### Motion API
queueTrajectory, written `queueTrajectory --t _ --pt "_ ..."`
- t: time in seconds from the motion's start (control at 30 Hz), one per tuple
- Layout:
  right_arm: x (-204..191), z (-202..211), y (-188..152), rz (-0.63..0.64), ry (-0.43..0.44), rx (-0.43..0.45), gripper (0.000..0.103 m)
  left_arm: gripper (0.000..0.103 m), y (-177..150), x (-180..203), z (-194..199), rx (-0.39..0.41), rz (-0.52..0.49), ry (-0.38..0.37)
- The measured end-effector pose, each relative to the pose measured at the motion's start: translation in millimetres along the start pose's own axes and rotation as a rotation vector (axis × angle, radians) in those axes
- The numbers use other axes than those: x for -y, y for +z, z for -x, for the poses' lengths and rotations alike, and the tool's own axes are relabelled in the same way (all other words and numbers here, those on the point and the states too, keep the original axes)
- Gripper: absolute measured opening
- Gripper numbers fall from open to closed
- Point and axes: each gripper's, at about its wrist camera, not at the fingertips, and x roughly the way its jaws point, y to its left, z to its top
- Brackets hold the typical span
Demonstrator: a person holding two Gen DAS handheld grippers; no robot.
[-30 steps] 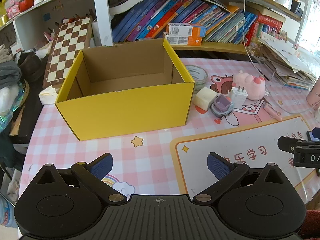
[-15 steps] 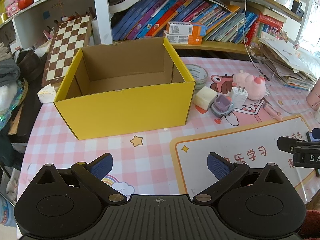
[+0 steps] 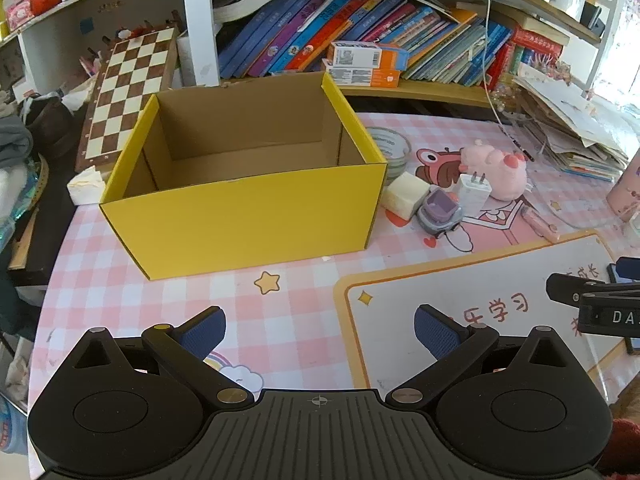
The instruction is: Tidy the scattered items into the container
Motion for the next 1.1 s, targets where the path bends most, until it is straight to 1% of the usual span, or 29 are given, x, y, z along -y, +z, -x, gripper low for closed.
queueTrajectory --t 0.5,0.97,1.1 --pt "0.6 -3.5 1.5 0.0 0.003 -0.009 0.103 0.102 1.7 1.2 -0.7 0.01 -0.004 -0.005" --pt "0.8 -3.9 -0.1 -0.004 0.001 -0.015 0.103 0.102 1.6 1.9 -2.4 0.0 -0.01 -0.018" --pt "0.4 -3.8 -0.3 -0.001 0.006 -0.015 0.103 0.102 1.8 2.6 0.0 0.016 -0.014 -0.025"
